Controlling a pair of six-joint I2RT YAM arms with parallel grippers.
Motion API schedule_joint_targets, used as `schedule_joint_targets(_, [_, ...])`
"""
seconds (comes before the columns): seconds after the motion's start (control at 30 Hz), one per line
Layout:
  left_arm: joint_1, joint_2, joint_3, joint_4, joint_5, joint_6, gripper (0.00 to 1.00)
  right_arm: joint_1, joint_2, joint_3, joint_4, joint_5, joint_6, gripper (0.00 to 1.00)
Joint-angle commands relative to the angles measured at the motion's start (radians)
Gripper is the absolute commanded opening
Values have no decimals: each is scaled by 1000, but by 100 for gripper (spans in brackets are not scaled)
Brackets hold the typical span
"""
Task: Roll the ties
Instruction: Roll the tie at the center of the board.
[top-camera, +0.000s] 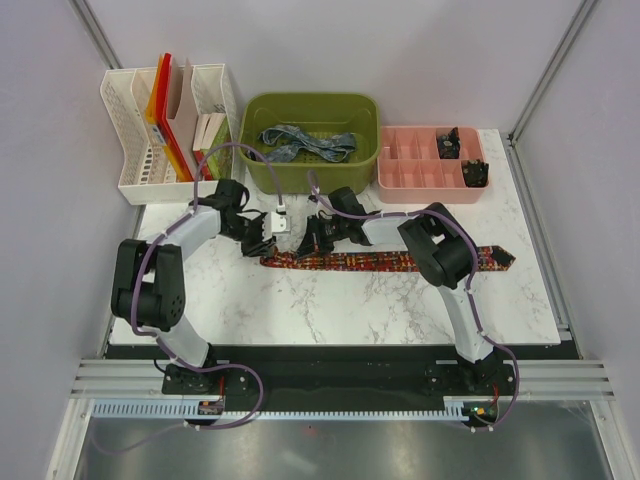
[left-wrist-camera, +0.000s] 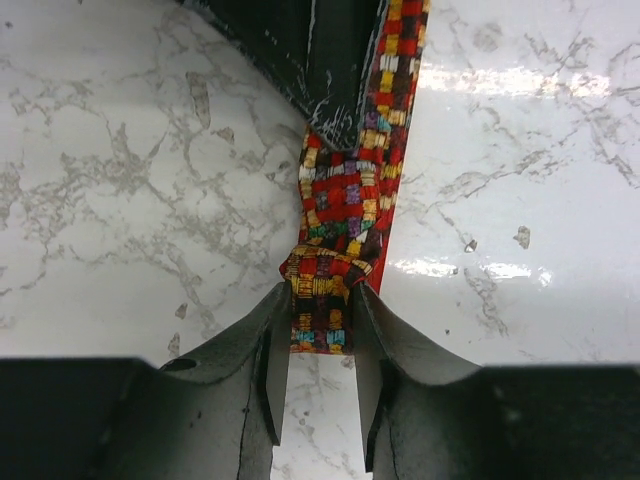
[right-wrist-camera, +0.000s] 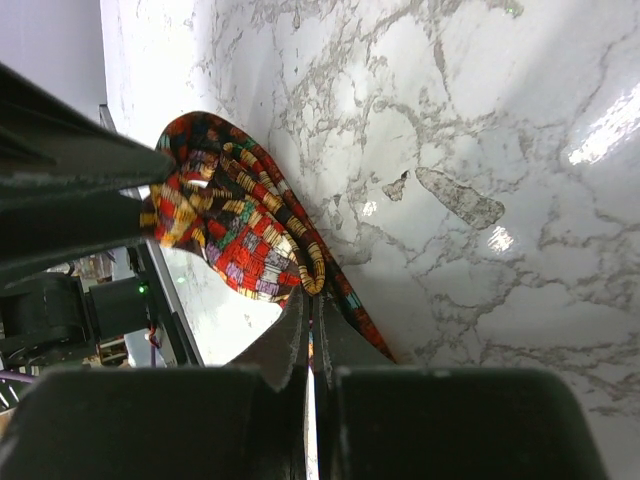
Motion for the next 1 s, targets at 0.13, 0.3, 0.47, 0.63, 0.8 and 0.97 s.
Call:
schedule_joint_targets(0.13, [-64, 34, 58, -7, 75, -47, 37, 4, 17, 17, -18, 46, -16, 0])
schedule_joint_targets(0.3, [-115, 71, 49, 54, 49, -97, 37, 3, 17, 17, -2, 38, -1, 0])
schedule_joint_targets(0.47, [-142, 101, 31, 96, -5, -127, 36, 3, 9, -1, 31, 21, 30, 0])
schedule_joint_targets(0.63, [-142, 118, 17, 111, -48, -130, 36, -10, -6, -32, 127, -29, 114, 11])
schedule_joint_targets(0.8, [-142, 126, 25, 111, -42, -125, 36, -25, -41, -24, 108, -54, 117, 25])
schedule_joint_targets(0.97, [-142, 137, 37, 94, -31, -116, 36, -28, -83, -21, 79, -75, 106, 37])
